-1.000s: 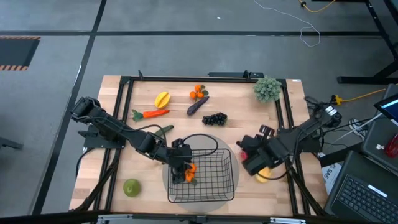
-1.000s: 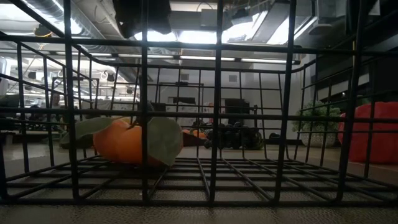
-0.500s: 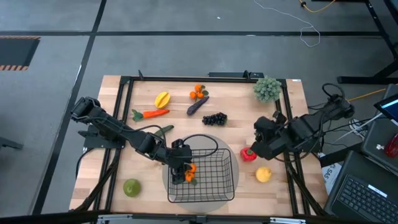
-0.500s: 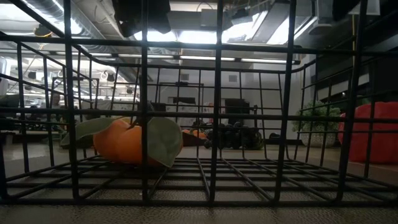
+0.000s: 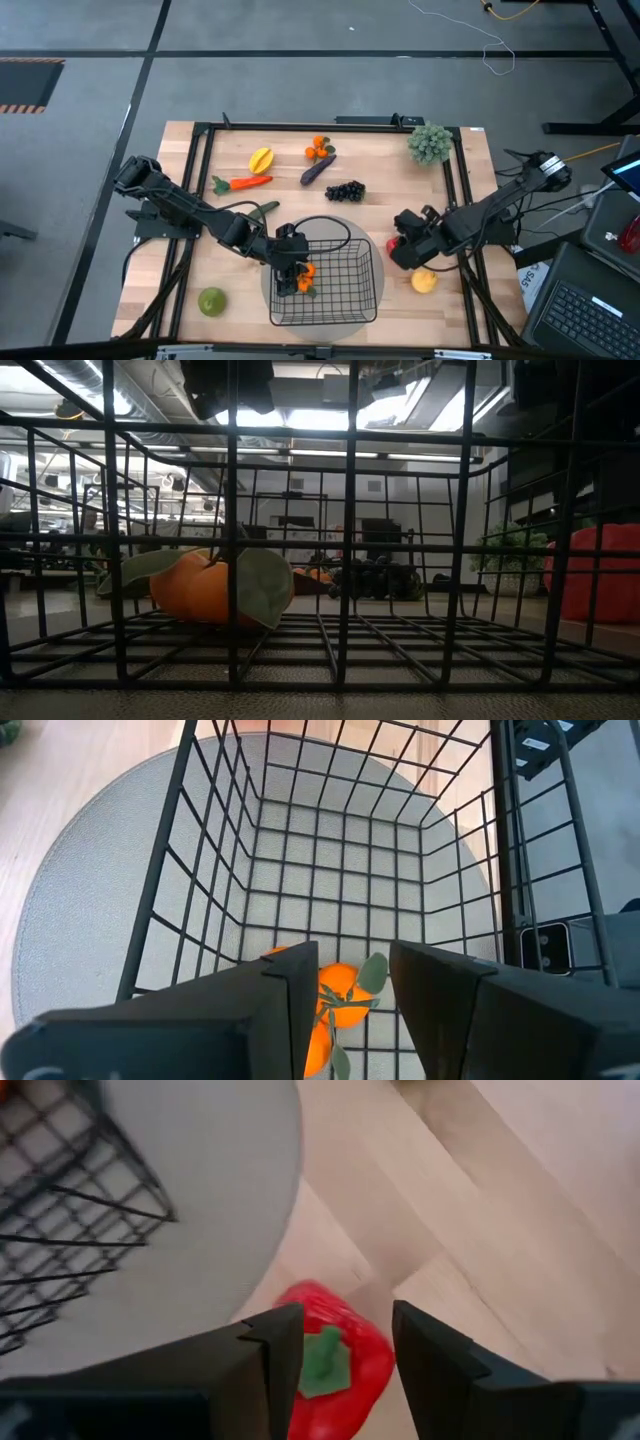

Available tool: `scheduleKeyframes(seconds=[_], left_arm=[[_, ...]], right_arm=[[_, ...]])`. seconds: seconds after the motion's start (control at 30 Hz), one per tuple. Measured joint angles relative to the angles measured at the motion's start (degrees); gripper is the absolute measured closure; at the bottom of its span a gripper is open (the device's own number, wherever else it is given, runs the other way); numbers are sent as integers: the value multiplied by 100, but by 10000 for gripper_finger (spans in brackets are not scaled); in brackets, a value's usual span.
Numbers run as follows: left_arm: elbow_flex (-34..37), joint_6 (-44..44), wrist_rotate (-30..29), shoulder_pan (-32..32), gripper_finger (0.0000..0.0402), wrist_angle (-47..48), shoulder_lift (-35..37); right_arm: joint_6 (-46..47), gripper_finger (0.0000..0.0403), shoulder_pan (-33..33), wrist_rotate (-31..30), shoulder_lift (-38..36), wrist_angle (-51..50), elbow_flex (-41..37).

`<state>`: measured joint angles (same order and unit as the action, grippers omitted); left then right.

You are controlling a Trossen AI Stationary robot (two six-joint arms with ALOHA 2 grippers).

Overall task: Build produce basket
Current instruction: Put the bell pepper into the black wire basket

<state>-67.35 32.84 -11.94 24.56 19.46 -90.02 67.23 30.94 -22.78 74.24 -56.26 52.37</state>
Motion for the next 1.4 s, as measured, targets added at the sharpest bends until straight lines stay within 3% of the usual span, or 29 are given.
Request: scheduleKeyframes(seconds=[0.33,0.57,0.67,0.8,0.9,1.2,1.4], left_arm=[[0,-2,-12,0,288,2,0],[0,-4,-98,4,287,2,0],[-2,-4,-98,4,288,12,0],[-2,-4,-96,2,289,17,0],[-2,-19,-96,2,287,17,0],[-11,-104,68,-3,288,-128,330],[-11,-449,1106,31,290,-39,993]], right_arm=[[149,260,15,368,128,499,-385],[156,268,15,296,368,557,-410],[156,297,30,365,376,552,-410],[137,374,52,538,378,514,-410],[-2,390,52,545,380,450,-341],[-216,399,52,-344,382,-1386,1143],[-925,401,52,-1208,380,-1865,2478]])
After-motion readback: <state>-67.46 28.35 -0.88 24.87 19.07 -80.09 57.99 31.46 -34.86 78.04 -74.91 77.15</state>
